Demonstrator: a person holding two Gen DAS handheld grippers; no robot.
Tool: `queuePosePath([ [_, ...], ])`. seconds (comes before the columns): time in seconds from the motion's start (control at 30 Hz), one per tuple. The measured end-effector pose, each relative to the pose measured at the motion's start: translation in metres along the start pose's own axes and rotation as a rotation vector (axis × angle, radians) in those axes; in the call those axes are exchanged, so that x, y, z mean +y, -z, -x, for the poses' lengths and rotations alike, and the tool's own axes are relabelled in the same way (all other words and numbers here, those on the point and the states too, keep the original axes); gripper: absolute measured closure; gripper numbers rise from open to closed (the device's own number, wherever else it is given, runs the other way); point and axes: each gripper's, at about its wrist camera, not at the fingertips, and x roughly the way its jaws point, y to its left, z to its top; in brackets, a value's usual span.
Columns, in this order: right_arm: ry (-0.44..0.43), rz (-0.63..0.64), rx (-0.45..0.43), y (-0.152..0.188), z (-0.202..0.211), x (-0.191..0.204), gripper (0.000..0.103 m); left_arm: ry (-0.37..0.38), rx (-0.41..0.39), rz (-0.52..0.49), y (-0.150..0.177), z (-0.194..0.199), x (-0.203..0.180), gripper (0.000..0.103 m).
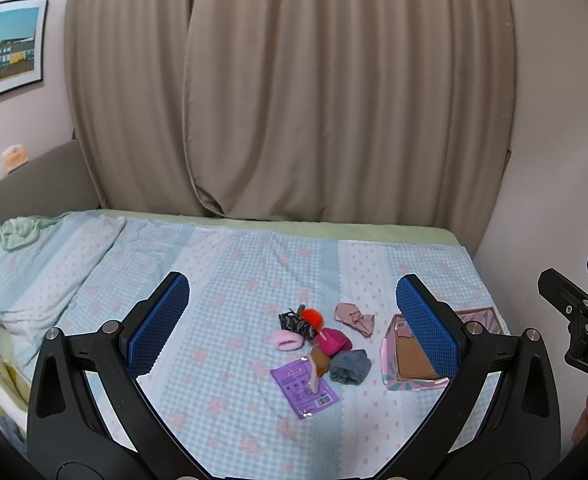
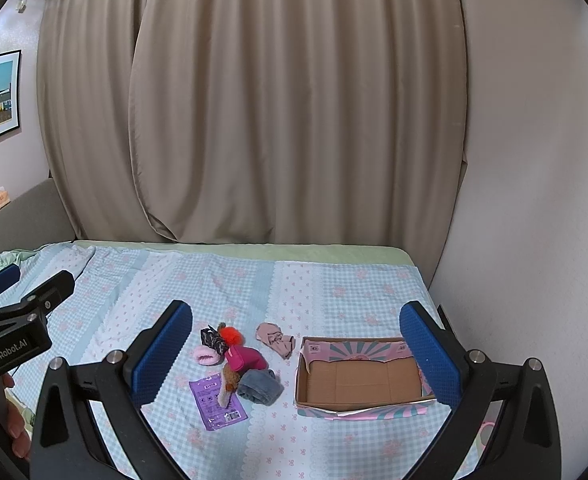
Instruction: Organize soft objects
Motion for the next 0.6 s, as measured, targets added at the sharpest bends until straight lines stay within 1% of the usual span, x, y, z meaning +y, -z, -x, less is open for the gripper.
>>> queuePosePath([
  [0.43,-0.007,0.005,0.000,-0.001,-0.003,0.006,0.000,0.005,0.002,-0.001,-0.004,-0.003,0.002,0.000],
  [0.6,-0.005,-0.001,0.005,0.001,-0.006,0.010,0.000,0.014,0.004,0.007,-0.008,-0.008,0.015,0.000],
])
